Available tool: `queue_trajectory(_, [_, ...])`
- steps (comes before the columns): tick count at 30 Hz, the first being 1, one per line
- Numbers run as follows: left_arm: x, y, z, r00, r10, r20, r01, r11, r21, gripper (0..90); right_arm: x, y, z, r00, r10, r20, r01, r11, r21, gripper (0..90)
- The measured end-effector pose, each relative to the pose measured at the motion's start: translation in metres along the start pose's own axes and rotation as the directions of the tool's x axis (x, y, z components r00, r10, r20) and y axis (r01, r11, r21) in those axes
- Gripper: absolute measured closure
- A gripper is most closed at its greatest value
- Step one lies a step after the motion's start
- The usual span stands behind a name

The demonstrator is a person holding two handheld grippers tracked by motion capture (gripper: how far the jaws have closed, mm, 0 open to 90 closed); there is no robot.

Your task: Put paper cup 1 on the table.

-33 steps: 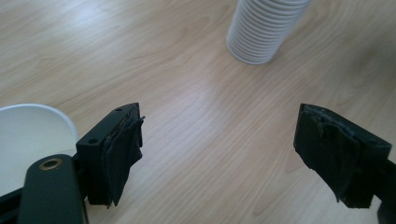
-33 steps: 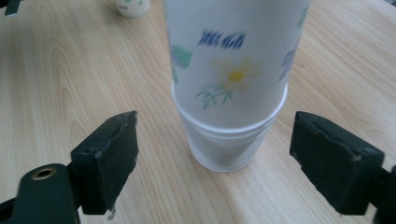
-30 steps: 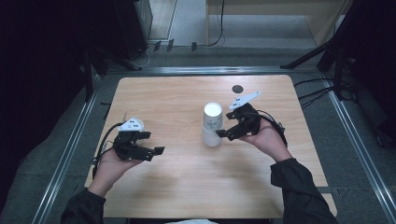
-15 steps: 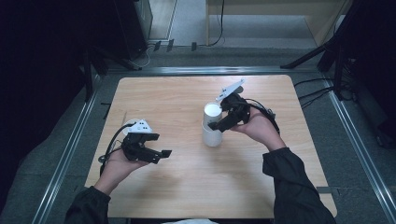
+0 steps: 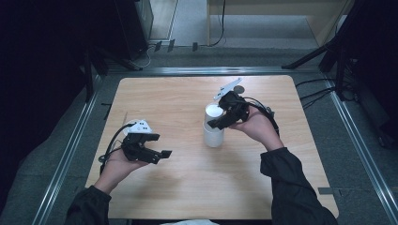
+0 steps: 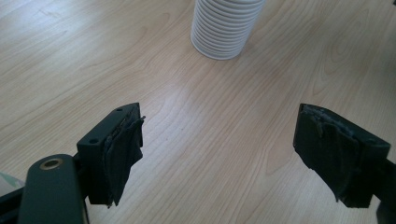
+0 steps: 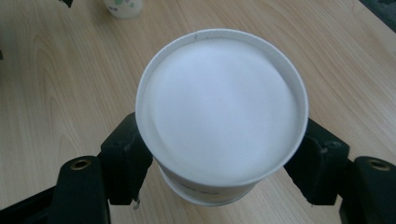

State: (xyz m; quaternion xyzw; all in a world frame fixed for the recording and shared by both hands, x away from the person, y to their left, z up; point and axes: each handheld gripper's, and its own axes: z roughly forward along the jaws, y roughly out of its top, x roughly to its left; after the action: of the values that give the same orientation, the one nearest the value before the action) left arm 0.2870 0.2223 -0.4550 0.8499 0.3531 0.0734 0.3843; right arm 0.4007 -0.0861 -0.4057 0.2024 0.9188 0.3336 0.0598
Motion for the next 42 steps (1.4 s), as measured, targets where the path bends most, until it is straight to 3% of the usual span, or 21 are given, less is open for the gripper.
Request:
queue_trajectory(6, [-0.004,0.000,0.006,0.9995,0.032,0.009,-0.032,0.9992,0.023,15.8,0.001,0.000,-0.002,1.0000,-0.004,0.001,0.004,1.0000,-0.008,30.4])
queue_trajectory(11, [-0.003,0.000,0.007,0.9994,0.030,0.019,-0.030,0.9994,0.018,15.8,0.003,0.004,-0.009,0.9999,-0.009,0.008,0.009,0.9997,-0.025,30.6])
queue_trajectory(18, [-0.002,0.000,0.006,0.9992,0.017,0.037,-0.017,0.9999,0.000,15.8,0.008,0.010,-0.027,0.9998,-0.010,0.016,0.011,0.9983,-0.057,31.0])
queue_trajectory(25, [-0.004,0.000,0.008,0.9981,0.032,0.052,-0.031,0.9995,-0.005,15.8,0.018,0.021,-0.051,0.9972,-0.038,0.064,0.044,0.9941,-0.099,31.1])
queue_trajectory(33, [-0.005,0.001,0.007,0.9976,0.038,0.058,-0.037,0.9991,-0.021,15.8,0.036,0.028,-0.086,0.9907,-0.068,0.117,0.086,0.9852,-0.148,31.2])
queue_trajectory(42, [-0.007,0.006,0.011,0.9943,0.072,0.079,-0.070,0.9972,-0.027,15.8,0.063,0.017,-0.107,0.9901,-0.097,0.102,0.112,0.9822,-0.151,31.3])
